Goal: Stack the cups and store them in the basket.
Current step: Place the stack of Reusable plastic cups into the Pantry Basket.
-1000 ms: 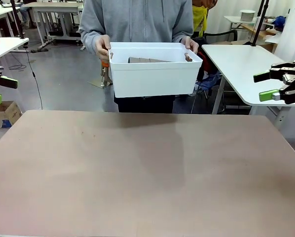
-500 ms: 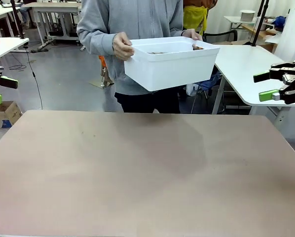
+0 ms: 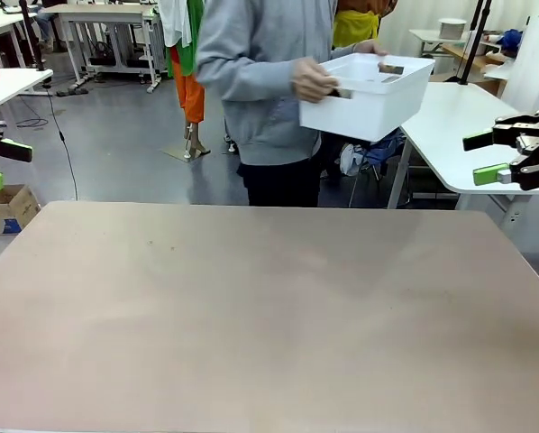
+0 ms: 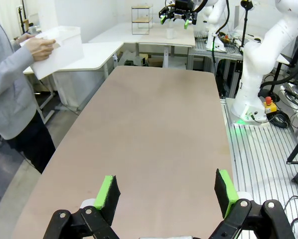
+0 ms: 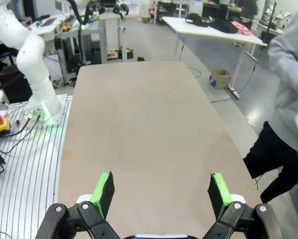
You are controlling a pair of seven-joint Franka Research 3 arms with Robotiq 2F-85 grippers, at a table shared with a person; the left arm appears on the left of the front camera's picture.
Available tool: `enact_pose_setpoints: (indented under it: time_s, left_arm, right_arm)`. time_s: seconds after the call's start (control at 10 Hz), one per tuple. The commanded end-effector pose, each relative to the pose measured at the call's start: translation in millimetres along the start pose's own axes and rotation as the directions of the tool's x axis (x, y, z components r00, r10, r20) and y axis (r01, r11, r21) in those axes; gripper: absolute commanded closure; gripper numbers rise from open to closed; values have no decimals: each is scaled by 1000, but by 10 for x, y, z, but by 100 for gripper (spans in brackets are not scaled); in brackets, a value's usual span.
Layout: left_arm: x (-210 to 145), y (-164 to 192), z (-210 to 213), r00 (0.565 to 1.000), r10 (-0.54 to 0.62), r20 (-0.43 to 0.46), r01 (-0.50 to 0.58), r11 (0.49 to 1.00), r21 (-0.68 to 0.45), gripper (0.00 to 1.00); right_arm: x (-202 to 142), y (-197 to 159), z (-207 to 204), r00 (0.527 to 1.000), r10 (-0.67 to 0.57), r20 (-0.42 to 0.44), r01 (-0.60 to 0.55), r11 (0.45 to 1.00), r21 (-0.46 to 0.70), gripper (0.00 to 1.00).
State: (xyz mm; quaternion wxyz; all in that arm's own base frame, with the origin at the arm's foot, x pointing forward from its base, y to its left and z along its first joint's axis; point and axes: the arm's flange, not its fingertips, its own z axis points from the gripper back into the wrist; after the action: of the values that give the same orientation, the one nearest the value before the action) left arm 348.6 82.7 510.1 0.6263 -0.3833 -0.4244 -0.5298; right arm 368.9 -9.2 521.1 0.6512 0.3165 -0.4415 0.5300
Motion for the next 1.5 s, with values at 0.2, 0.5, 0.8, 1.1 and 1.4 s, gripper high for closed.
enact_pose_setpoints:
  time_s: [0.2, 0.5, 0.8, 1.1, 1.4]
  left_arm:
    - [18, 5, -1, 1000, -8, 25, 8, 1000, -2, 0]
    - [18, 5, -1, 1000, -8, 25, 8, 1000, -2, 0]
    - [18, 5, -1, 1000, -8, 25, 8, 1000, -2, 0]
    - [18, 5, -1, 1000, -8, 25, 8, 1000, -2, 0]
    - [18, 5, -1, 1000, -8, 25, 8, 1000, -2, 0]
  right_arm:
    - [40, 1, 3, 1000, 2, 25, -2, 1000, -6, 0]
    - [40, 1, 3, 1000, 2, 25, -2, 1000, -6, 0]
    - [40, 1, 3, 1000, 2, 25, -2, 1000, -6, 0]
    - [40, 1, 3, 1000, 2, 25, -2, 1000, -6, 0]
    - [40, 1, 3, 1000, 2, 25, -2, 1000, -6, 0]
